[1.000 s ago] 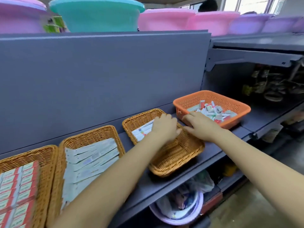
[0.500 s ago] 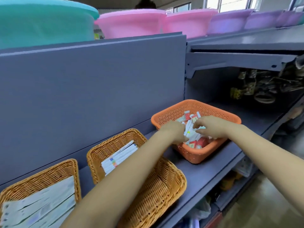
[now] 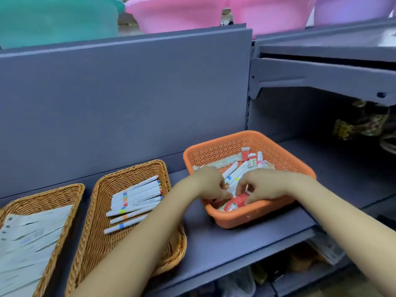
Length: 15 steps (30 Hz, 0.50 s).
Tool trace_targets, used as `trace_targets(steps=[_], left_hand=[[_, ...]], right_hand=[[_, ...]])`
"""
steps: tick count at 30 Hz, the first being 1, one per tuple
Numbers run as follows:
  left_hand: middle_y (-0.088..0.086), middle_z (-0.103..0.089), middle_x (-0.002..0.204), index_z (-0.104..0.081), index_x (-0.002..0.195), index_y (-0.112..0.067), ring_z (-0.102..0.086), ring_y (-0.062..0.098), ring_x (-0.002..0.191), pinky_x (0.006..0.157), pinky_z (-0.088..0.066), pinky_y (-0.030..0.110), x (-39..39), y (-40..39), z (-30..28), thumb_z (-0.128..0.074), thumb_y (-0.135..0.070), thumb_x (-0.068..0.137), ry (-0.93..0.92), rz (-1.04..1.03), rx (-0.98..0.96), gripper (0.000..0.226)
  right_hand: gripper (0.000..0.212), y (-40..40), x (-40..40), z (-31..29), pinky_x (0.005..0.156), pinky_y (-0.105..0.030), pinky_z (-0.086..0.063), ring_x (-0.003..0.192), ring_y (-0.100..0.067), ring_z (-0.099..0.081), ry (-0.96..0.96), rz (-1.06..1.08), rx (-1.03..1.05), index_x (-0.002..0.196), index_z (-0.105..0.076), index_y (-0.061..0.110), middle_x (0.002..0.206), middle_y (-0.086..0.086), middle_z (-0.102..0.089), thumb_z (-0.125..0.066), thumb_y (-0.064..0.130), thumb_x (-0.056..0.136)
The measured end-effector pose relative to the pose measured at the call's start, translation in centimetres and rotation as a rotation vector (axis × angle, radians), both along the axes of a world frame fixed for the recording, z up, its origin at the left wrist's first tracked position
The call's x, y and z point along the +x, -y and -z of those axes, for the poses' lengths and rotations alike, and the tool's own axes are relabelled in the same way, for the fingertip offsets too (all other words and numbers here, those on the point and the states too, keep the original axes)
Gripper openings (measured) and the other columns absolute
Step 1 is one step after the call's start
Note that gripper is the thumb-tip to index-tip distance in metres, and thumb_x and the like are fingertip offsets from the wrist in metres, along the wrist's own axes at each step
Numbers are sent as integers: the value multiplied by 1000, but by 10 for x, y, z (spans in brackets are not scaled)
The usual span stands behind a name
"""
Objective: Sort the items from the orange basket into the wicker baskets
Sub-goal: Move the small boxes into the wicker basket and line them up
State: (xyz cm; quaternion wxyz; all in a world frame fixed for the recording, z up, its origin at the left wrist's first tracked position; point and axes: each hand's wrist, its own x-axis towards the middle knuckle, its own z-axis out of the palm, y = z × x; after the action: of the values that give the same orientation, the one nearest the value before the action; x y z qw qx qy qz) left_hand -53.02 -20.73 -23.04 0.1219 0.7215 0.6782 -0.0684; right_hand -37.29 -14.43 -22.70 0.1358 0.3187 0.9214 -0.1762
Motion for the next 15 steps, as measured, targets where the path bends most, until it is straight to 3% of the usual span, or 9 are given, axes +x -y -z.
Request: trace_targets(steps=[7,10,15], left_hand=[[-1,-68,108,-67,111,-19,-59,19,100,84,-47,30,16,15,-5,-71,-39,80,36,-93,0,37],[-1,-69,106,-62,113,-17,-60,18,98,82,-47,29,18,20,-7,-71,-31,80,129,-153,20,37],[-8,-61,91,-57,110,-20,-56,13,90,80,-47,29,18,33,-16,-67,-20,80,334,-190,152,32]], right_hand=[[33,-2,-2,0,80,-22,-38,95,-13,-48,-4,-77,98,119,-60,19,117,0,-57,-63,25,86],[32,-3,3,-2,81,-25,-39,102,-16,-51,-69,-61,175,117,-58,17,117,-1,-55,-63,27,86],[24,-3,15,-4,64,-22,-28,84,-10,-48,-322,-23,147,111,-52,18,106,3,-57,-59,18,88]])
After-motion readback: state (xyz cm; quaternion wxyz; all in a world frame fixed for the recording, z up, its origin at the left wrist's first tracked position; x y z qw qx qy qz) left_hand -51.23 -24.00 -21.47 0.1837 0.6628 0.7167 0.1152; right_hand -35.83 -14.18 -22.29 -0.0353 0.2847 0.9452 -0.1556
